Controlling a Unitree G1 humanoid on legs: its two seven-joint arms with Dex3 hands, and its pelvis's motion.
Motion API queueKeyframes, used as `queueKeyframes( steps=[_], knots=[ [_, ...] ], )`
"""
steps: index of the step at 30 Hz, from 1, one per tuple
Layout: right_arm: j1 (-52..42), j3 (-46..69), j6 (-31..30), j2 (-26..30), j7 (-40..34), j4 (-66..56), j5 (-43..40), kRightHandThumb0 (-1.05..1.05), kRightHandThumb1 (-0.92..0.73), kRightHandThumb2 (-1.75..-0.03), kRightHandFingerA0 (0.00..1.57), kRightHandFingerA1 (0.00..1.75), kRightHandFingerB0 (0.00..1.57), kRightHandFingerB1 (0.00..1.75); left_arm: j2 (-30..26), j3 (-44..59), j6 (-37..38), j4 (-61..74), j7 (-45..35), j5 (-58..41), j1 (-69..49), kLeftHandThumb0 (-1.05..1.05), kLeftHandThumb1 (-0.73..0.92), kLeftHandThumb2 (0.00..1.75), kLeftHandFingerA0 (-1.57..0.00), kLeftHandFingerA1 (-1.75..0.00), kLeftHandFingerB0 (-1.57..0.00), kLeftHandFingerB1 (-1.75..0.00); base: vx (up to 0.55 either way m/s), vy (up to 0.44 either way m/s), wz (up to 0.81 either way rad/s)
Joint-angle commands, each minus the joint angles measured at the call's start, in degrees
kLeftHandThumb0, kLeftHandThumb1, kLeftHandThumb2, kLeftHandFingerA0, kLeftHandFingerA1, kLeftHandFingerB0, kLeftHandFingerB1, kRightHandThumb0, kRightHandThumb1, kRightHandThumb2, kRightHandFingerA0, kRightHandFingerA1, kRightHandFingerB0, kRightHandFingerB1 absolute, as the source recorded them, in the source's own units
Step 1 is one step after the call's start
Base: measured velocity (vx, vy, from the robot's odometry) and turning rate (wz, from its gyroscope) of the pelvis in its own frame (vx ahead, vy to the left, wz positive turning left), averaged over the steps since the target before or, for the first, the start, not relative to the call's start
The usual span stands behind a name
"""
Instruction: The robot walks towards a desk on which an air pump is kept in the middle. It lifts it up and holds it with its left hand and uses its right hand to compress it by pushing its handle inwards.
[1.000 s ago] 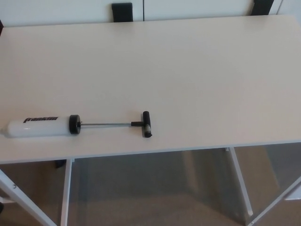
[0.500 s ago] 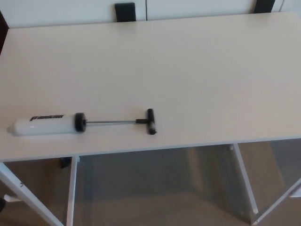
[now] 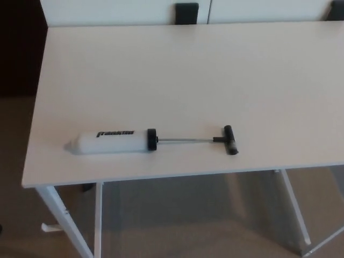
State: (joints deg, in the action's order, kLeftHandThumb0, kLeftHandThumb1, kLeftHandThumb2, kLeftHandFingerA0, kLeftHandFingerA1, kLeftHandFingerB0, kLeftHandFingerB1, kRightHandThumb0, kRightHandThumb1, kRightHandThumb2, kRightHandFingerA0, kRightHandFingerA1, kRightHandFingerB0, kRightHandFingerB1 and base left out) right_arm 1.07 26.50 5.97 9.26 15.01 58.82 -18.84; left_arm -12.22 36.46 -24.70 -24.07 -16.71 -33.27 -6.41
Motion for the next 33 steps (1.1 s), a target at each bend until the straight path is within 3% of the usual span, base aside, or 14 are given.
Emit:
queueKeyframes(
  steps=[1,2,3,6,7,15,26,27,31,32,33],
  knots=[
    [-0.2,0.6,0.2,1.0,-0.3,-0.1,-0.6,-0.29,-0.63,-0.58,0.6,0.5,0.52,0.44,0.1,0.0,0.0,0.5,0.5,-0.7,-0.2,0.03,0.54,1.03,-0.22,-0.57,-0.17,-0.53,0.0,0.0,0.0],
    [-0.2,0.6,0.2,1.1,-0.4,0.0,-0.6,-0.29,-0.63,-0.58,0.6,0.5,0.52,0.44,0.1,0.0,0.0,0.5,0.6,-0.6,-0.2,0.03,0.54,1.03,-0.22,-0.57,-0.17,-0.53,0.0,0.0,0.0],
    [-0.1,0.6,0.3,1.1,-0.7,0.2,-0.5,-0.29,-0.62,-0.58,0.59,0.49,0.54,0.44,0.0,-0.1,0.1,0.3,0.5,-0.6,-0.1,0.04,0.69,0.72,-0.31,-0.47,-0.25,-0.39,0.0,0.0,0.0],
    [0.0,0.6,0.3,1.1,-1.0,0.4,-0.4,-0.29,-0.62,-0.58,0.59,0.49,0.54,0.44,0.0,-0.1,0.3,0.1,0.4,-0.5,0.0,0.04,0.69,0.72,-0.31,-0.47,-0.25,-0.39,0.0,-0.055,0.09],
    [0.1,0.6,0.3,1.1,-0.7,0.4,-0.4,-0.28,-0.63,-0.58,0.58,0.5,0.55,0.45,-0.1,0.0,0.1,-0.1,0.3,-0.7,0.1,0.03,0.55,1.03,-0.22,-0.56,-0.15,-0.52,-0.02,-0.114,-0.05],
    [0.3,0.9,0.2,1.1,-0.2,0.4,-0.8,-0.27,-0.62,-0.58,0.6,0.5,0.54,0.45,0.0,-0.1,0.2,0.3,0.6,-0.7,0.3,0.03,0.53,1.02,-0.24,-0.57,-0.17,-0.53,0.0,-0.051,-0.04],
    [0.1,0.6,0.6,0.9,-0.9,0.6,-0.1,-0.29,-0.62,-0.58,0.6,0.49,0.52,0.44,-0.3,-0.1,-0.6,0.4,0.9,-0.9,0.3,0.03,0.52,1.01,-0.26,-0.58,-0.19,-0.54,-0.01,0.224,0.03],
    [0.1,0.6,0.7,1.0,-0.7,0.7,-0.2,-0.28,-0.63,-0.58,0.6,0.5,0.53,0.44,-0.3,-0.1,-0.4,0.3,0.8,-0.9,0.3,0.04,0.69,0.7,-0.33,-0.45,-0.27,-0.36,0.09,0.086,0.06],
    [0.2,0.8,0.7,0.9,-0.4,0.6,-0.4,-0.28,-0.62,-0.58,0.59,0.5,0.54,0.45,-0.6,-0.1,-0.6,0.1,0.3,-1.2,0.5,0.04,0.71,0.72,-0.31,-0.47,-0.24,-0.38,0.02,0.001,0.04],
    [0.3,0.8,0.5,0.9,-0.4,0.4,-0.4,-0.28,-0.62,-0.58,0.6,0.5,0.54,0.45,-0.6,-0.1,-0.6,0.1,0.3,-1.2,0.7,0.04,0.54,1.02,-0.25,-0.58,-0.16,-0.52,0.0,0.0,0.0],
    [0.3,0.8,0.4,0.9,-0.4,0.4,-0.4,-0.28,-0.62,-0.58,0.6,0.5,0.54,0.45,-0.5,-0.1,-0.6,0.1,0.4,-1.2,0.7,0.04,0.54,1.02,-0.25,-0.58,-0.16,-0.52,0.0,0.0,0.0]
  ],
)
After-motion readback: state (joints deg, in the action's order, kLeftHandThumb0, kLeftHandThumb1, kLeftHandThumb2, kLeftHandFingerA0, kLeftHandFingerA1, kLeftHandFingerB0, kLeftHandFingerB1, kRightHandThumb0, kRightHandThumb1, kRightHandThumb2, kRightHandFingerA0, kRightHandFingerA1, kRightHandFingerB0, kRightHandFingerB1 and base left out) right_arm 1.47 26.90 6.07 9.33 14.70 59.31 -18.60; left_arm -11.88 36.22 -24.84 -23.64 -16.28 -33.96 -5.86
